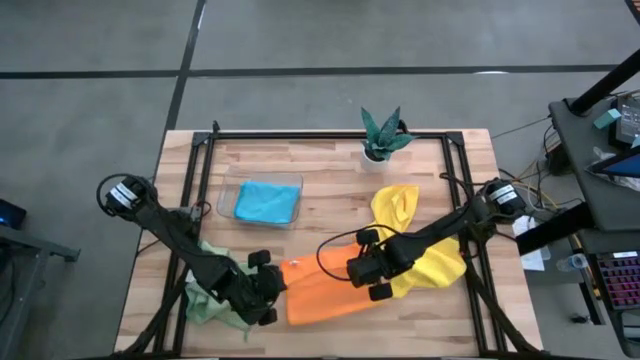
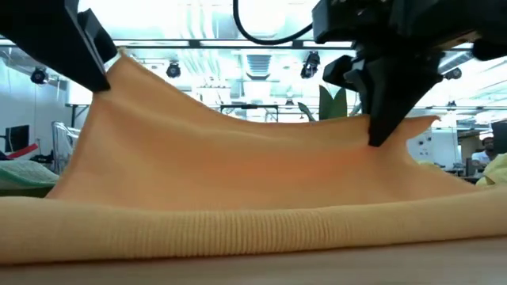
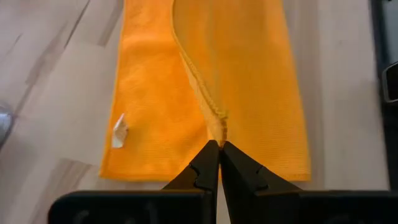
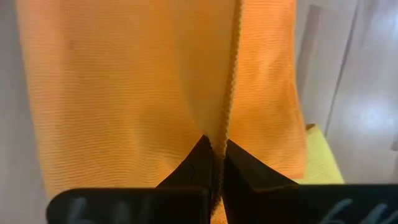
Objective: Fold microfiber towels
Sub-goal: Fold the orange microfiber cloth
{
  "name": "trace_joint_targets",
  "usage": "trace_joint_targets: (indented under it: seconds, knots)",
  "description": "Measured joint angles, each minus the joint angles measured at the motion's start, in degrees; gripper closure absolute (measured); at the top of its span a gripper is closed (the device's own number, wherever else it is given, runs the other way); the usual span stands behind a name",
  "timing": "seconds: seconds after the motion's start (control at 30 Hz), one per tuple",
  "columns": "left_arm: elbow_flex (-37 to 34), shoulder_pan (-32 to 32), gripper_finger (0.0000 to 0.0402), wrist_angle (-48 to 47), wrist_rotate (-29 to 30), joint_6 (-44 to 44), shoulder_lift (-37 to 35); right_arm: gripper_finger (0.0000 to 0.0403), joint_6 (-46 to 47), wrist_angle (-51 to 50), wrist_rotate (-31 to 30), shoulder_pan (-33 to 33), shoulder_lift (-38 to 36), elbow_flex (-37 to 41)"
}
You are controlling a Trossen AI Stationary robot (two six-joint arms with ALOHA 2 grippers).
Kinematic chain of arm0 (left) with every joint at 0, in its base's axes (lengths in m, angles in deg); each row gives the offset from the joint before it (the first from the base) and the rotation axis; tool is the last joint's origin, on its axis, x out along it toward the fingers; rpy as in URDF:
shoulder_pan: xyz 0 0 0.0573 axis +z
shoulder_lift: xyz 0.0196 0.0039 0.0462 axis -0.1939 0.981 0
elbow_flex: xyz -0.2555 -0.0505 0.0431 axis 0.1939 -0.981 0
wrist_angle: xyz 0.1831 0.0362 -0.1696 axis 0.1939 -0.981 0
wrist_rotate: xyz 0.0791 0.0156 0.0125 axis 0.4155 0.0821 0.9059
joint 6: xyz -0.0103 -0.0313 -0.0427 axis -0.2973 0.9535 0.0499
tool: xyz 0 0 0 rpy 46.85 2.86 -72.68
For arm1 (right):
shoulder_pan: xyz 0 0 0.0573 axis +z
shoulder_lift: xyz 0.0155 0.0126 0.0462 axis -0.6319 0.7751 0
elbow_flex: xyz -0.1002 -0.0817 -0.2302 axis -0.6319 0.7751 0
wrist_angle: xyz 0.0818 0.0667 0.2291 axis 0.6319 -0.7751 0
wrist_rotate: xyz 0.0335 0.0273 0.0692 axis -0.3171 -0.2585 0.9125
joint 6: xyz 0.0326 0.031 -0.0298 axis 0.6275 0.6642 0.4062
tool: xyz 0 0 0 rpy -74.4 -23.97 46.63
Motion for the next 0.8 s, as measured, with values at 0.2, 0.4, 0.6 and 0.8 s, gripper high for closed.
trace_joint_targets:
  seconds: [0.2,0.4,0.6,0.8]
  knots:
    - [0.0,1.3,0.0402,-2.3,-0.1,0.0,0.0,0.0394,-1.2,0.4,0.0,-1.9,0.0,0.0]
    - [-0.4,2.4,0.0402,-5.2,-0.1,-0.1,0.0,0.0394,-1.3,0.8,0.0,-2.8,0.0,0.0]
    - [-1.9,3.4,0.0402,-5.1,-0.1,0.0,0.0,0.0394,-1.1,1.0,0.0,-3.0,0.0,0.0]
    - [-3.9,4.1,0.0402,-4.5,-0.2,0.0,0.1,0.0394,-0.9,1.3,-1.3,-3.1,0.1,0.0]
